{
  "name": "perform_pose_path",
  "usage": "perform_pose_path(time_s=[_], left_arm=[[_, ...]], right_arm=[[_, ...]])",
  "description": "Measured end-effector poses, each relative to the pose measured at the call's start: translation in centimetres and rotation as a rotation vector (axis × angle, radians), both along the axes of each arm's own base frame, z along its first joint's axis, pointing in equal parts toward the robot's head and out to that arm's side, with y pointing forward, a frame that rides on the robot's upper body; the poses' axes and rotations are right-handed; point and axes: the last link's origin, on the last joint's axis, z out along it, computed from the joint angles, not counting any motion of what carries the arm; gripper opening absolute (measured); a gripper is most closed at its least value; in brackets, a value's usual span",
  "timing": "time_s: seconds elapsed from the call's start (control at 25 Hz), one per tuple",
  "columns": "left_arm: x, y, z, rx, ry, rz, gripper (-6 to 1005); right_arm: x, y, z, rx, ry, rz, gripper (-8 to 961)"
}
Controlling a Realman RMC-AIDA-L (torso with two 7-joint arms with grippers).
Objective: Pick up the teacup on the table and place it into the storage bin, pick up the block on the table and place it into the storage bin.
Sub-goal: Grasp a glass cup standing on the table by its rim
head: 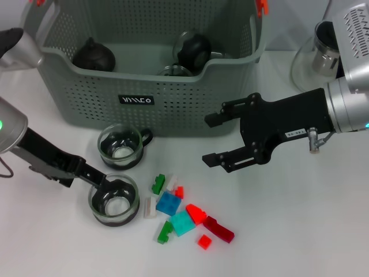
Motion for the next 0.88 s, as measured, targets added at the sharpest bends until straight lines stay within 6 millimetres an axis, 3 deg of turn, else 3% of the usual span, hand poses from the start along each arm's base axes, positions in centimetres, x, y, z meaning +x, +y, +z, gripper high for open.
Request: perform_pose_path(time_s=[0.44,0.88], left_arm=[[1.0,-0.3,-1.5,-0.04,0.013,0.002,882],[0.7,-0.8,-2.9,-0.045,0.02,0.009,874]], right_arm=[[0.2,0.2,0.3,0.011,-0.004,0.006,806],[0.3,0.2,0.3,0.012,-0.006,0.02,807]])
